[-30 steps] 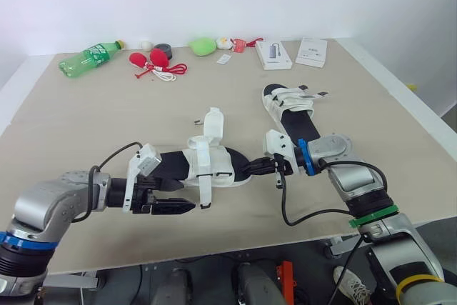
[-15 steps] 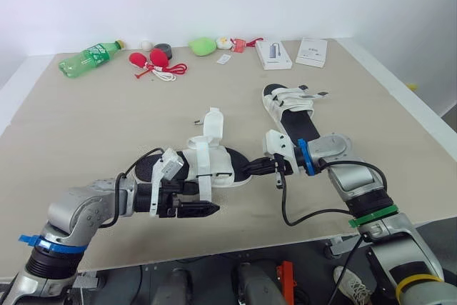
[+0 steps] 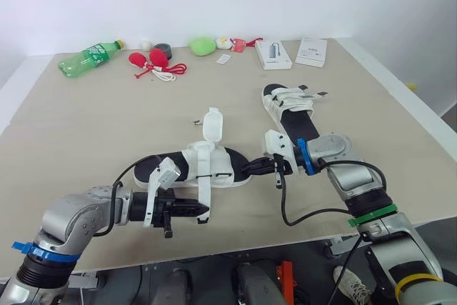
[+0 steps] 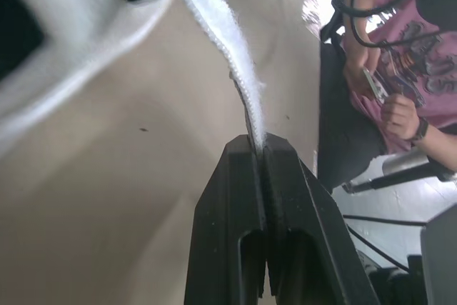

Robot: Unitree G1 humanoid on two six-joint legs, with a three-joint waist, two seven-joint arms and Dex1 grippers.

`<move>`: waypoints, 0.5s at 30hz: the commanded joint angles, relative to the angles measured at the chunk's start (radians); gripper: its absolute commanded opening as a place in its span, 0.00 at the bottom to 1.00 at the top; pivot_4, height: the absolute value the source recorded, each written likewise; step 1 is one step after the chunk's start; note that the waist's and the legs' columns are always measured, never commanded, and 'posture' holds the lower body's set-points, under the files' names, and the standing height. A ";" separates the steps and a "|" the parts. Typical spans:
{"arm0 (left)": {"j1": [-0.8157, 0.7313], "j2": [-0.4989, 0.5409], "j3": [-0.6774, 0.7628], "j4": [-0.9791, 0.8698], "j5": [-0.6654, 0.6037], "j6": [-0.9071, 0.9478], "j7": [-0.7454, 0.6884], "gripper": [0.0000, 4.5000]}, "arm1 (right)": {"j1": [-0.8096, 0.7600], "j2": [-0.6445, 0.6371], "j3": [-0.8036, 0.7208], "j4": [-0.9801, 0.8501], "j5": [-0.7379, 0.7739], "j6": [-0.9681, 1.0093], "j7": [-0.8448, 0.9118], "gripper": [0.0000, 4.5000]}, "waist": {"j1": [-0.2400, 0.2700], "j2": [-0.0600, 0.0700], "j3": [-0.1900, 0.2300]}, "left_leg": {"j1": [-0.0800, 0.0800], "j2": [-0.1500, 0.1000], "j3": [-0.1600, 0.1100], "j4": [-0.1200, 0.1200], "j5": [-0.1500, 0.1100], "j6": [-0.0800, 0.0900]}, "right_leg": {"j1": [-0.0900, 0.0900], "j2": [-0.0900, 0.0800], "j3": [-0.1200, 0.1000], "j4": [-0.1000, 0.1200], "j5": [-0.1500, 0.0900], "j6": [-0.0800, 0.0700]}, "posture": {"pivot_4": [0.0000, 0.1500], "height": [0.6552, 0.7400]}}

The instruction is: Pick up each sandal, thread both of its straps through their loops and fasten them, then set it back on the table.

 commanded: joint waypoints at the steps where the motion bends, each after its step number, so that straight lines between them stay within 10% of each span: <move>1: 0.027 0.025 0.008 -0.065 -0.031 -0.006 -0.026 0.01 | -0.006 0.002 0.008 0.002 -0.002 -0.007 0.005 0.00 | 0.000 0.000 0.000 | 0.000 0.000 0.000 0.000 0.000 0.000 | 0.000 0.000 0.000 0.000 0.000 -0.001 | 1.00 1.00; 15: 0.094 0.101 -0.010 -0.175 -0.083 -0.024 -0.063 0.01 | 0.005 -0.007 0.008 -0.006 -0.006 -0.012 0.014 0.00 | 0.000 0.000 0.000 | 0.001 0.000 0.000 -0.001 0.000 0.000 | 0.000 0.000 0.000 0.000 -0.002 -0.003 | 1.00 1.00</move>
